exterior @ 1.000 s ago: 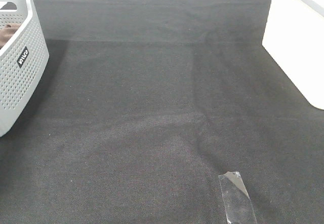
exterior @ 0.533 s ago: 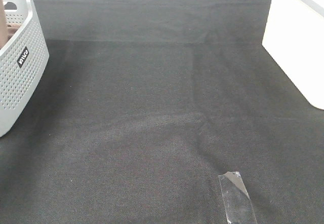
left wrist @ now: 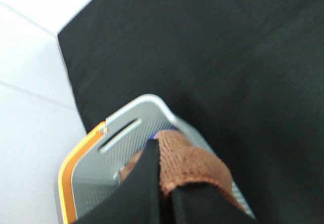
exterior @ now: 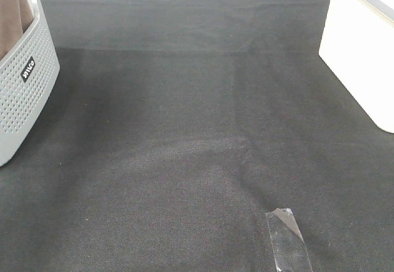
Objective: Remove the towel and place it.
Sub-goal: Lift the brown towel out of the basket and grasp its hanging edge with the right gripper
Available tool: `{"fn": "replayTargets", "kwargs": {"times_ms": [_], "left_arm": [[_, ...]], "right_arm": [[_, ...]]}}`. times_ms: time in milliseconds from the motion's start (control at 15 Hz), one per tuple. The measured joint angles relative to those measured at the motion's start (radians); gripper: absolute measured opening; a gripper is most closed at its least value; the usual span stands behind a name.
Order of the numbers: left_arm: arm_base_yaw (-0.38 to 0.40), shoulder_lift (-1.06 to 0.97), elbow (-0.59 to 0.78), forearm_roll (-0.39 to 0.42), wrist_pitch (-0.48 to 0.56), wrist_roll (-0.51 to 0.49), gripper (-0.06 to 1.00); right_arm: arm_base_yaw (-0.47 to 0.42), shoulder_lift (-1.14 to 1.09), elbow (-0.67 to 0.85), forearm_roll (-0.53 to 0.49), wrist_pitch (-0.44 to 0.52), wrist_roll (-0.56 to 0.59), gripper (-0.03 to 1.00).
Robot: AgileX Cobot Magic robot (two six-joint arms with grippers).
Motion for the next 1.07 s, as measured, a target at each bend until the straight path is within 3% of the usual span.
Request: {"fn": "replayTargets", "kwargs": {"times_ms": [200, 333, 533, 600, 800, 867, 933, 1067], "left_arm": [[-0.100, -0.053, 0.000, 0.001, -0.004, -0.032, 0.00], [-0.182, -0.066, 0.000, 0.000, -0.039, -0.042, 0.00], [-0.324, -0.069, 0.000, -0.026, -0.065, -0.043, 0.00], [-0.415, -0.069, 0.000, -0.021, -0.057, -0.043, 0.00], [-0.512, -0.069, 0.000, 0.008, -0.029, -0.051, 0.00], [-0.525, -0.069, 0.000, 0.010, -0.029, -0.051, 0.00], [-0.548, -0.069, 0.000, 0.011, -0.029, -0.052, 0.00], [-0.581, -0.069, 0.000, 0.013, -0.029, -0.052, 0.00]], "right_arm": [[0.000, 0.008, 0.000, 0.026, -0.002, -0.013, 0.57], [0.000, 0.066, -0.014, 0.117, -0.039, -0.109, 0.57], [0.000, 0.208, -0.023, 0.367, -0.268, -0.329, 0.57], [0.000, 0.298, -0.023, 0.458, -0.349, -0.400, 0.57], [0.000, 0.513, -0.023, 0.583, -0.428, -0.538, 0.63], [0.000, 0.536, -0.023, 0.598, -0.439, -0.563, 0.71], [0.000, 0.588, -0.023, 0.652, -0.467, -0.640, 0.78], [0.000, 0.718, -0.023, 0.865, -0.502, -0.921, 0.82]]}}
